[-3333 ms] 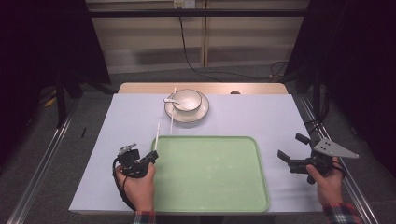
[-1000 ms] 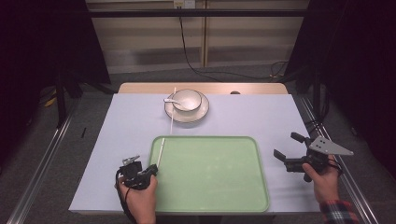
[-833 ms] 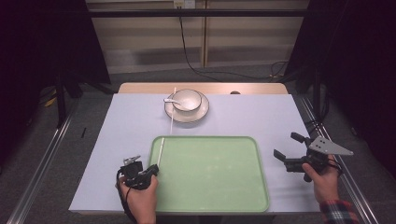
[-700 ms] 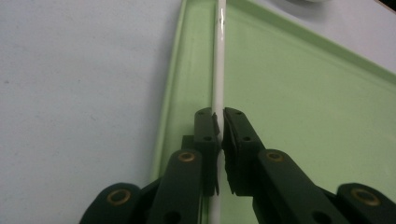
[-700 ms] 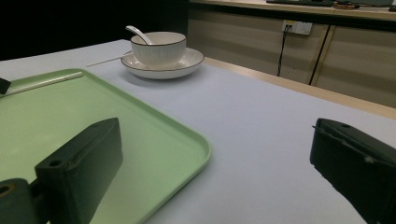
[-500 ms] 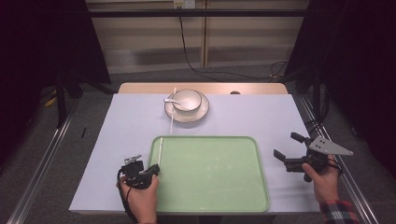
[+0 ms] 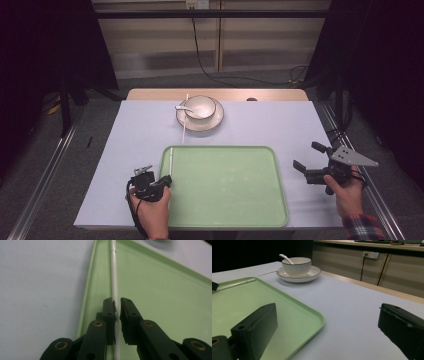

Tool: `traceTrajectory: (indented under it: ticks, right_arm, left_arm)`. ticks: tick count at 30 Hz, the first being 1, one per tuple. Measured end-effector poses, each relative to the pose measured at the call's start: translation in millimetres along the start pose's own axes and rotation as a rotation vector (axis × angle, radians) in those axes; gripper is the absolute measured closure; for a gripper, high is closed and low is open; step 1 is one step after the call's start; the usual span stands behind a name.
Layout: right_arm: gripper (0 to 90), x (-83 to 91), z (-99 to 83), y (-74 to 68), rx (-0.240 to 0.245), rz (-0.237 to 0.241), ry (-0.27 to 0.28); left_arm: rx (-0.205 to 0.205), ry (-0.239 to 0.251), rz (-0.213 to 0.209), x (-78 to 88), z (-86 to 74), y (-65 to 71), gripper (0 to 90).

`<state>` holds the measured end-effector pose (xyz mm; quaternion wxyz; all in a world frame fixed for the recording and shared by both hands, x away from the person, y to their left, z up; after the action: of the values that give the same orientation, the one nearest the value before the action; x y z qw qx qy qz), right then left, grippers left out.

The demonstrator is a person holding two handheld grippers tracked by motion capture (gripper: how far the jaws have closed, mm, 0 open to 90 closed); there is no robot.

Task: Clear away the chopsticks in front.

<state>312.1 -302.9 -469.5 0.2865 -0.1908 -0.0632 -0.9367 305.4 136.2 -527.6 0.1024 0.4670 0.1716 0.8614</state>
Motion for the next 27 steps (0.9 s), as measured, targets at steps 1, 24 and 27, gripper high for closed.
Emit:
traceTrajectory:
  ticks: [1, 24, 27]
  right_arm:
    - [1.7, 0.0, 0.0, 0.1, 0.001, -0.001, 0.000]
    - [1.7, 1.4, 0.6, 1.3, -0.002, -0.003, 0.004]
    - [1.7, 1.6, 0.4, 1.5, -0.002, -0.001, 0.004]
  left_arm:
    - [-0.001, 0.002, 0.002, 0.3, 0.4, -0.1, 82.1]
    - [-0.110, 0.104, -0.063, 2.9, 61.5, 21.5, 57.0]
    - [-0.144, 0.111, -0.065, -0.6, 74.6, 22.6, 53.6]
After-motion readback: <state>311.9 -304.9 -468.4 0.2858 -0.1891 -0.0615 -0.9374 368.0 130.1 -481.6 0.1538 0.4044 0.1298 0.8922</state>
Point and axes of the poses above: each handheld gripper's, and its own axes: x roughly backward along the jaws, z roughly out of its top, y roughly to its right, the point moved 8 cm from there along -x, roughly forward along the jaws, and after that the axes turned 9 degrees about -y, right-handed, at the moved point
